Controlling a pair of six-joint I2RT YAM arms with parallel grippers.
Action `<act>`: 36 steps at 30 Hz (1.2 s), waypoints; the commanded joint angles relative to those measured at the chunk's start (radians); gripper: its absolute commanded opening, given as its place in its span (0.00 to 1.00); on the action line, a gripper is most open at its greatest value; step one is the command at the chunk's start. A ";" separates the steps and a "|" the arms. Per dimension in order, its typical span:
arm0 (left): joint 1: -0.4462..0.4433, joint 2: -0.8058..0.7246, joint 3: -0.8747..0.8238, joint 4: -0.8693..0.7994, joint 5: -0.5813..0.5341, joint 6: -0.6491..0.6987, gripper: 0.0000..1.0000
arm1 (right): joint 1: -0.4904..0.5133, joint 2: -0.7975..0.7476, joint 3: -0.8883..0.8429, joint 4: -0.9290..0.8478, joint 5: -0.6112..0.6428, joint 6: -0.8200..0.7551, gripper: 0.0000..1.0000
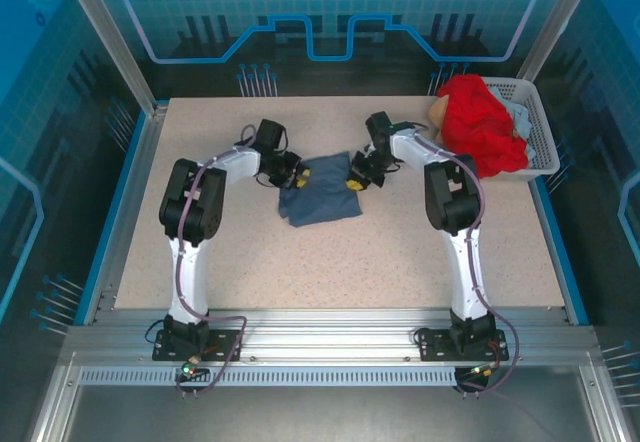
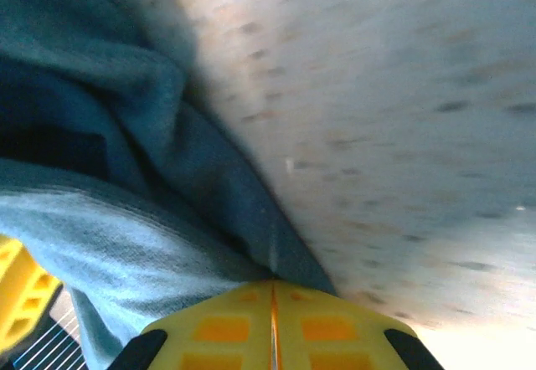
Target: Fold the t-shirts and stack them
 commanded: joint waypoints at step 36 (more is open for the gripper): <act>-0.288 -0.520 -0.641 0.317 -0.559 -0.619 0.60 | -0.086 -0.707 -0.567 0.098 -0.138 -0.038 0.53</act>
